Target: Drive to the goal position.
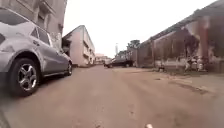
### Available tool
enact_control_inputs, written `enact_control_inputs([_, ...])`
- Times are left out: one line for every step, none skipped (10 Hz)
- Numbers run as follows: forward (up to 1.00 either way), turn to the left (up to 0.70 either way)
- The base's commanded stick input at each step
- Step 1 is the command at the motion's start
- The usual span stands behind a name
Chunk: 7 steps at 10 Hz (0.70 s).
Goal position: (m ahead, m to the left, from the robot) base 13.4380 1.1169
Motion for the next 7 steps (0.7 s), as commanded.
enact_control_inputs([1.00,0.40])
enact_control_inputs([1.00,0.02])
enact_control_inputs([1.00,0.00])
enact_control_inputs([1.00,0.00])
enact_control_inputs([1.00,0.00])
enact_control_inputs([1.00,0.00])
enact_control_inputs([1.00,0.00])
